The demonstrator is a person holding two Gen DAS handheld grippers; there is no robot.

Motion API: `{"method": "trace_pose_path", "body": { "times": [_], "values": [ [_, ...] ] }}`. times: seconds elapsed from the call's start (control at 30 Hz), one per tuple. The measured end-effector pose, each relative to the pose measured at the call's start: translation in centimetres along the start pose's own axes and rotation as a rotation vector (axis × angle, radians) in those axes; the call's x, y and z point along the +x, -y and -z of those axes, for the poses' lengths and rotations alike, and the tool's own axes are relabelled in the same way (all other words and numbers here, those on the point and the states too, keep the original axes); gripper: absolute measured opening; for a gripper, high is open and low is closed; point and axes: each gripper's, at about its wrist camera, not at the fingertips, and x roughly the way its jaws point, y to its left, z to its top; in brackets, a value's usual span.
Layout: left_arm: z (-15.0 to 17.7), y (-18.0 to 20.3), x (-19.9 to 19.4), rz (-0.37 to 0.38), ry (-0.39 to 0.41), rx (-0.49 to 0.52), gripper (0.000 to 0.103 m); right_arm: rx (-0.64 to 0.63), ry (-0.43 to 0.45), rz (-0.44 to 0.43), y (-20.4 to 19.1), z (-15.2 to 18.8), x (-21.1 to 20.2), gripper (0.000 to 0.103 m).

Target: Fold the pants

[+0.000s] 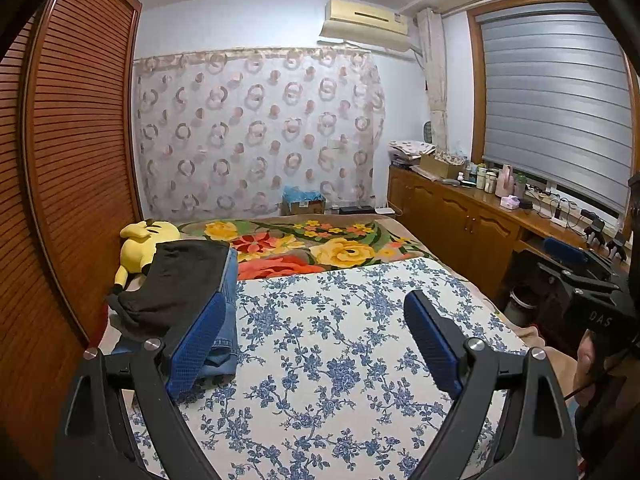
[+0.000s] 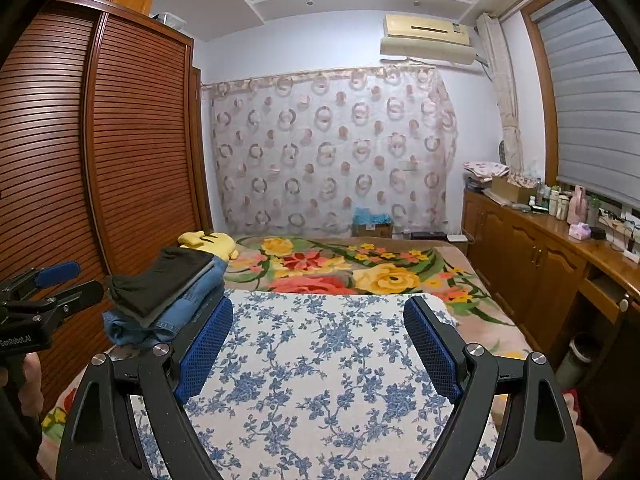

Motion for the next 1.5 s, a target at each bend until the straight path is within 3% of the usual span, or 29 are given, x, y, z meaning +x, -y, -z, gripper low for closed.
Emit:
{"method": "trace_pose_path", "body": {
  "times": [1.5],
  "values": [
    [-0.25,-0.33,-0.44,-0.011,0.010,-0.005,0.091,-0.005,0.001,-0.008,0.49,0.26,-0.06,0.088]
  ]
}}
